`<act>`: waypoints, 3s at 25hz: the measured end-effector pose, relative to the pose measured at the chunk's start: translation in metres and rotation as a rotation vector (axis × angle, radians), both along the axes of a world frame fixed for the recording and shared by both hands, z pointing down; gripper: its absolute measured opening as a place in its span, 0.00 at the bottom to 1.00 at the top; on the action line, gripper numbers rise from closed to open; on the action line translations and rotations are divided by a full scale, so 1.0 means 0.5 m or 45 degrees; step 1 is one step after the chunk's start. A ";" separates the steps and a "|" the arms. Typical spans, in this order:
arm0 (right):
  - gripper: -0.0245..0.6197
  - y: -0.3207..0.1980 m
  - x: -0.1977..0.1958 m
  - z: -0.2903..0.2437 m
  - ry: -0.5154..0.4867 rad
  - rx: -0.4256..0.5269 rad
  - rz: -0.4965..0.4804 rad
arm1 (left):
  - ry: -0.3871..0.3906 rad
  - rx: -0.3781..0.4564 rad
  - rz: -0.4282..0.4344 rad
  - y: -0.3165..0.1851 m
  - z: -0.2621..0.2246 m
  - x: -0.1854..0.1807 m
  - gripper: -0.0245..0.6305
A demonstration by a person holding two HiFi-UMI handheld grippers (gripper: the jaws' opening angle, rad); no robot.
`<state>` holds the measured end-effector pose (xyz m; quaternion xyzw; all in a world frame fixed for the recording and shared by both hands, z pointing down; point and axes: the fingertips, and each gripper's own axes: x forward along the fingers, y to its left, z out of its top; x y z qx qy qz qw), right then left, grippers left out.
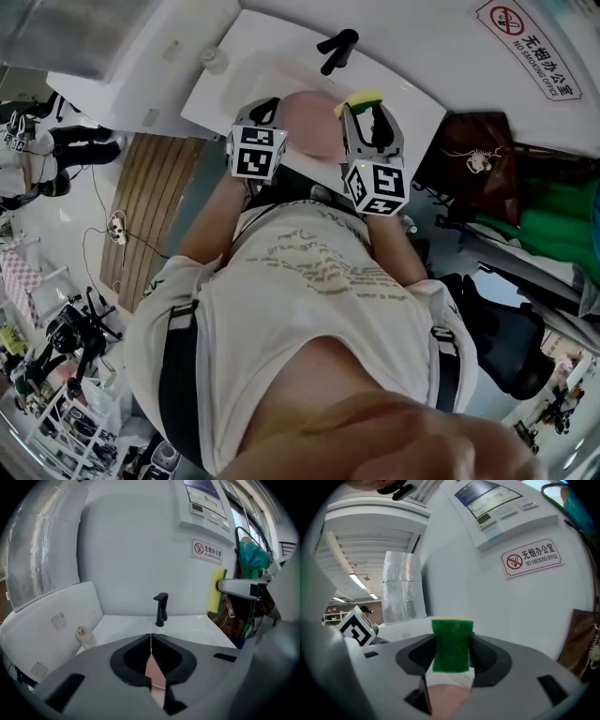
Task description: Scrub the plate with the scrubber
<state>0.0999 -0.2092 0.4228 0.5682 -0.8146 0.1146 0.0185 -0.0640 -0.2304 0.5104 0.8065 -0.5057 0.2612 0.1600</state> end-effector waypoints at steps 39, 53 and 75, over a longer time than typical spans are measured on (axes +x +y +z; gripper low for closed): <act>0.39 0.026 0.070 0.055 0.034 -0.121 0.409 | 0.199 -1.531 0.151 -0.017 0.471 -0.035 0.26; 0.39 0.023 0.050 0.054 0.035 -0.124 0.373 | 0.477 -1.569 -0.091 -0.024 0.445 -0.036 0.14; 0.39 0.006 0.013 0.102 0.075 -0.258 0.227 | 0.793 -1.311 -0.115 -0.009 0.324 -0.041 0.14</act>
